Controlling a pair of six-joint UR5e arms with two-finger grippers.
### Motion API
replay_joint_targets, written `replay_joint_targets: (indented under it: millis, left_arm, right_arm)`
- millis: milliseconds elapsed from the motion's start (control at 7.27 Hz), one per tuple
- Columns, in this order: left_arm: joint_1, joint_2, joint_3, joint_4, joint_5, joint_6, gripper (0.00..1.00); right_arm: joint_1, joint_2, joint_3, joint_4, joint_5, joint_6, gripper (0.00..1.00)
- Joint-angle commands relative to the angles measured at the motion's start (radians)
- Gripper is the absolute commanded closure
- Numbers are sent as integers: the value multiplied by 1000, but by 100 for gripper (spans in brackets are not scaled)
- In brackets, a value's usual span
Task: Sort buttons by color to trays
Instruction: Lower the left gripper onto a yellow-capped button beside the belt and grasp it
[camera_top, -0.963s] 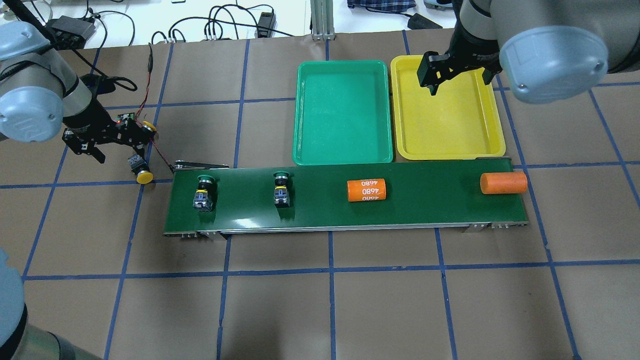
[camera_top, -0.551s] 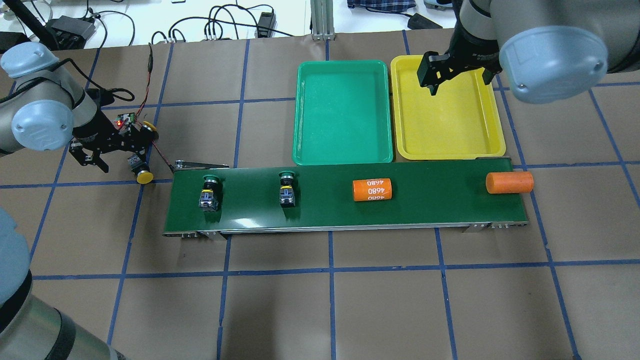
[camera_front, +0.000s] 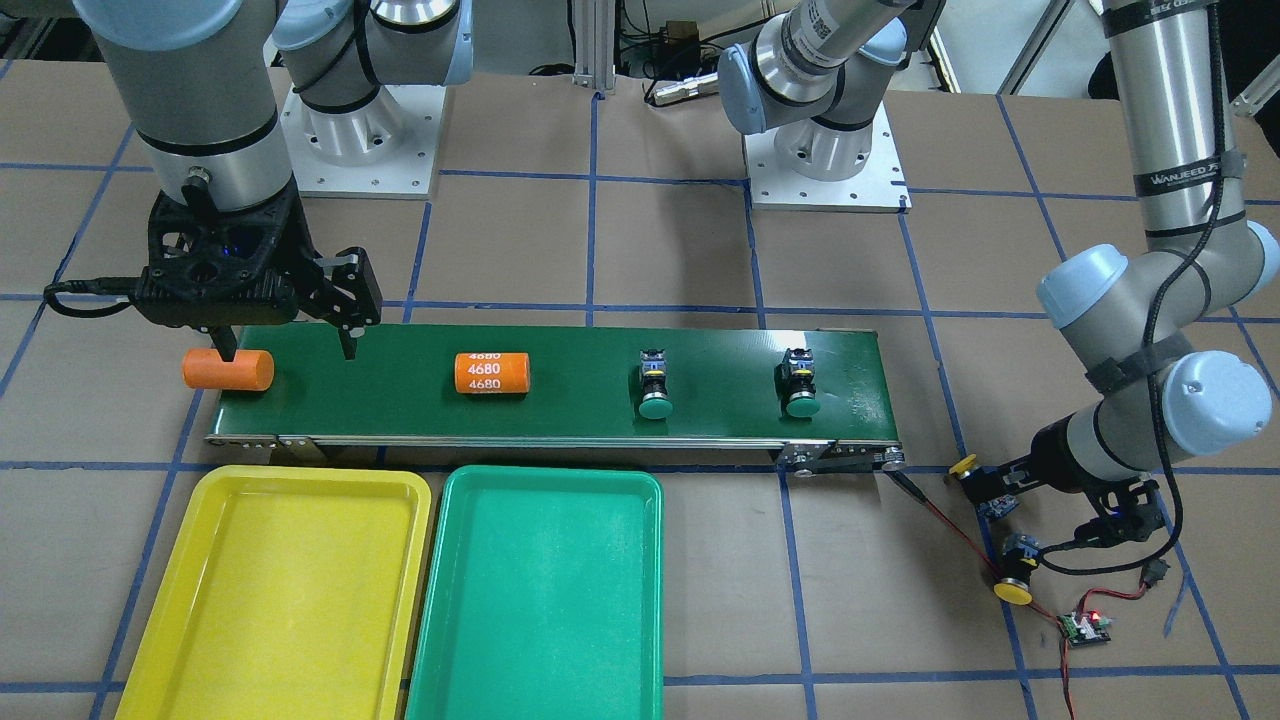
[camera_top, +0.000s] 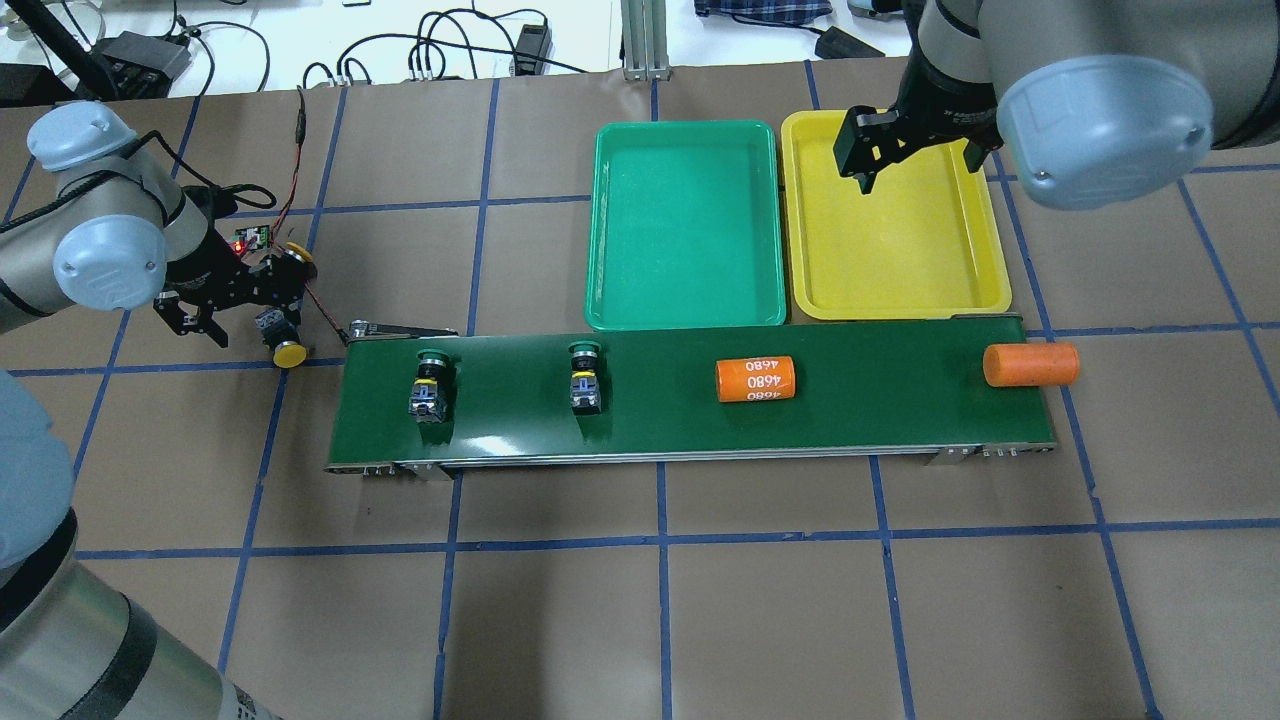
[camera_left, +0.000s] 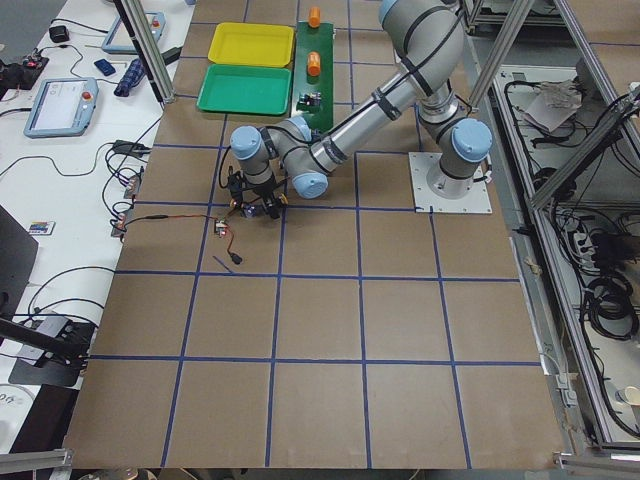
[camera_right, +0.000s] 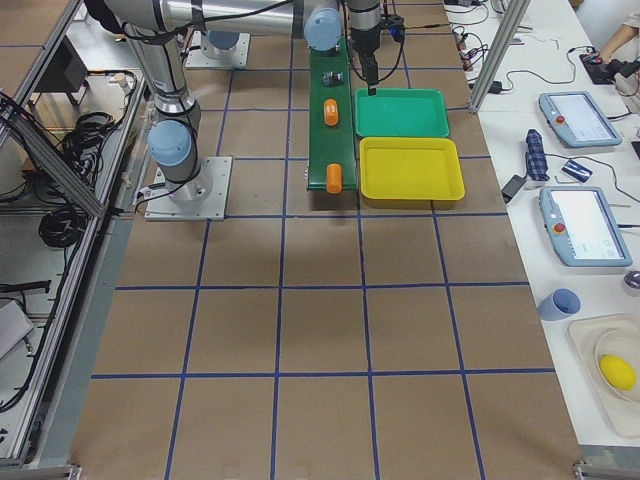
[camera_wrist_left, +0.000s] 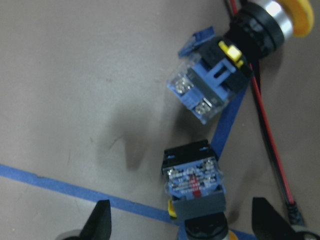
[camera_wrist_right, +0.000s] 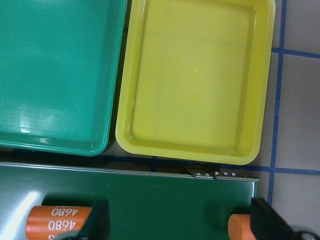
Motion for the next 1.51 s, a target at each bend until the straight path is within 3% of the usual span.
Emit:
replay_joint_targets:
  millis: [0,138,688,963,1376]
  left_arm:
    - [0,-17,6,5,-6,-37,74]
    - [-3,-9,4,3,-8,-34,100]
    - [-6,84,0,-47,-1,94,100]
    - [-26,219,4,-251,-44,142,100]
    - [-179,307,-54,-262,-74,222,100]
  right_arm:
    - [0,-1,1,-2,0,0,0]
    - [0,1,1,-2,0,0,0]
    - [0,-1,1,-23,3,0,0]
    - [2,2,4,-45,3,-2,0]
    - [0,16,4,-71,3,-2,0]
